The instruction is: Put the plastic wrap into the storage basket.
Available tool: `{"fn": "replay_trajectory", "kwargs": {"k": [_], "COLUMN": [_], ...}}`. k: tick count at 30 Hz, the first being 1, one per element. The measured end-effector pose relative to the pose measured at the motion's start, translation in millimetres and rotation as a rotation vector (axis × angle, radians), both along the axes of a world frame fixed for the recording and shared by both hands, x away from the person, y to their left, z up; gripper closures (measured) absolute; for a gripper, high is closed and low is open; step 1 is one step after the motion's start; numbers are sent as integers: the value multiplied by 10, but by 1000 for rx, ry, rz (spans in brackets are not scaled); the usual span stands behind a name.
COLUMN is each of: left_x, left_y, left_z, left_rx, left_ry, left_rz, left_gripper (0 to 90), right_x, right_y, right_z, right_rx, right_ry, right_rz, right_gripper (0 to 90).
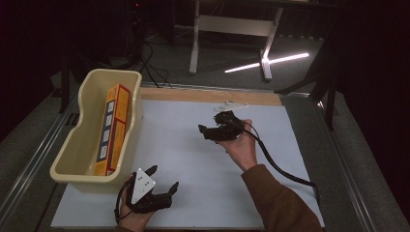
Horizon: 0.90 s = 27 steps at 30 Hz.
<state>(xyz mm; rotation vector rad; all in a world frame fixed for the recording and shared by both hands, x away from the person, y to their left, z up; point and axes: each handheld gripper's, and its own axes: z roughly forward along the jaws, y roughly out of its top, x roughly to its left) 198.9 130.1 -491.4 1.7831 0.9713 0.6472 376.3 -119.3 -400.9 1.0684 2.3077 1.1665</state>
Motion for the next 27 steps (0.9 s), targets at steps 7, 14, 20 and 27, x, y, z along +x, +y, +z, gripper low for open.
{"fn": "replay_trajectory", "kwargs": {"k": [7, 14, 20, 27], "left_x": [16, 19, 23, 36], "left_y": [2, 7, 21, 23], "left_z": [-2, -1, -3, -15], "left_rx": [1, 0, -10, -15], "left_ry": [3, 4, 8, 16], "left_rz": [1, 6, 10, 11], "left_gripper": [148, 148, 148, 148], "right_x": [-170, -354, -518, -741], "right_y": [-406, -740, -1050, -1364], "right_z": [-120, -296, -483, -671], "right_rx": [39, 92, 124, 182], "right_ry": [-16, -53, -79, -116], "right_rz": [-45, -97, -145, -198], "right_gripper": [279, 262, 257, 259]}}
